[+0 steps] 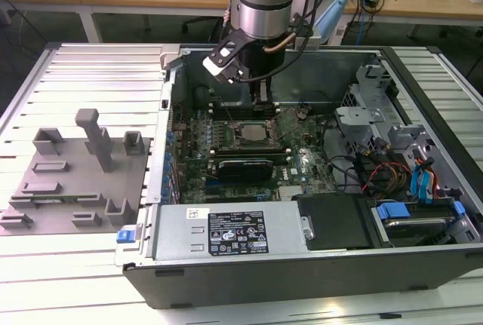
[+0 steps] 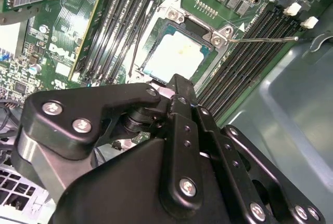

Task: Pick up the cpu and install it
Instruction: 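Close the cpu cover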

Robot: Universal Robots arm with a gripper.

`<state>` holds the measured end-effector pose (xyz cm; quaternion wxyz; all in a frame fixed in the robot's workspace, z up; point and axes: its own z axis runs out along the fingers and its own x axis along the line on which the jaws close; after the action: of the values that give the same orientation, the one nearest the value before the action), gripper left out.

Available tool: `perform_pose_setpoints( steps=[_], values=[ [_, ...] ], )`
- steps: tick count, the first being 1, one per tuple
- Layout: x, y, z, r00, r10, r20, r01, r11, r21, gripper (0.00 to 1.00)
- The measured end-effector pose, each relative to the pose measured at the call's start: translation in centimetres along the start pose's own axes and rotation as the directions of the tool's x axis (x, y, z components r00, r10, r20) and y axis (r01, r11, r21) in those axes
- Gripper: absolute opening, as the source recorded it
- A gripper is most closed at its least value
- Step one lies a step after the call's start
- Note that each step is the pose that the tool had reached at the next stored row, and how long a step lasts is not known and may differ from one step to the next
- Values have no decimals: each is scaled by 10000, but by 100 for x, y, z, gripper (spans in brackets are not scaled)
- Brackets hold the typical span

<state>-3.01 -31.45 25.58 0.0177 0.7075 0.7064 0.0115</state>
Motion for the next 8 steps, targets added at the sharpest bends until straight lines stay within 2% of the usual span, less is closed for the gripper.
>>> perform_pose_setpoints(
  steps=[1, 5, 8],
  values=[
    [0, 1, -19, 10000, 0, -1, 0, 10000, -1, 11],
    [-2, 9, -218, 10000, -1, -2, 1, 10000, -1, 11],
    [-2, 9, -222, 10000, 0, -2, 0, 10000, -2, 11]
  ],
)
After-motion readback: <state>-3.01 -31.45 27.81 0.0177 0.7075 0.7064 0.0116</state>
